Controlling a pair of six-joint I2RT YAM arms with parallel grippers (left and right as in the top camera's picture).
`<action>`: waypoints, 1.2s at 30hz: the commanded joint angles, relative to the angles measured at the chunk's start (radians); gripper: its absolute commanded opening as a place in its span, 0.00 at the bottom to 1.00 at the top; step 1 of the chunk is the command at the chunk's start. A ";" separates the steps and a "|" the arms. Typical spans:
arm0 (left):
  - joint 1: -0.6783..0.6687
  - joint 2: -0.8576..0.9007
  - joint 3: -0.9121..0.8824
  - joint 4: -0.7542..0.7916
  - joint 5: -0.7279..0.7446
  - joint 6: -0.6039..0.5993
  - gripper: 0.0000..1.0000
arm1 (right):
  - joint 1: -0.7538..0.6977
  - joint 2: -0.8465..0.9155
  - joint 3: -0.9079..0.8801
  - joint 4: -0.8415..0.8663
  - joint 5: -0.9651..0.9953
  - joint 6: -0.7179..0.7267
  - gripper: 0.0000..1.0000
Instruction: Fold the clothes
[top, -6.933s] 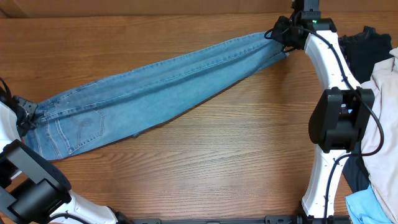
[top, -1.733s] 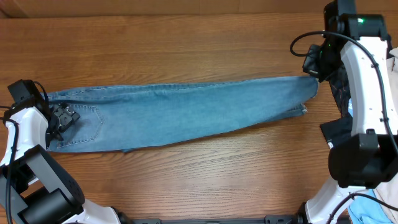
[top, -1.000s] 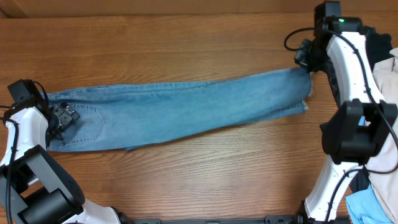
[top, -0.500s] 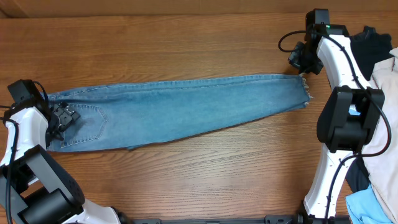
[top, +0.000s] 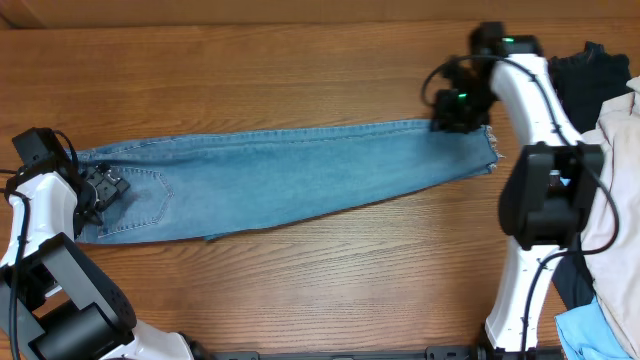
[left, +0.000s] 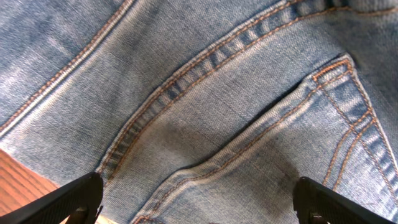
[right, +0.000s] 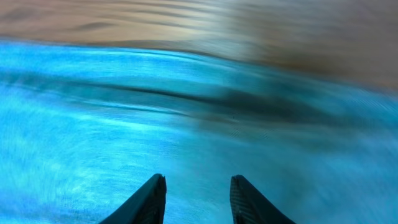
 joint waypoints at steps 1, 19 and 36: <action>0.005 0.003 -0.005 -0.002 0.031 0.011 1.00 | 0.093 -0.047 0.010 0.033 -0.054 -0.291 0.41; 0.005 0.003 -0.005 -0.008 0.034 0.011 1.00 | 0.463 -0.035 -0.052 0.349 0.018 -0.641 0.72; 0.005 0.003 -0.005 -0.008 0.034 0.011 1.00 | 0.470 0.041 -0.070 0.422 -0.050 -0.641 0.57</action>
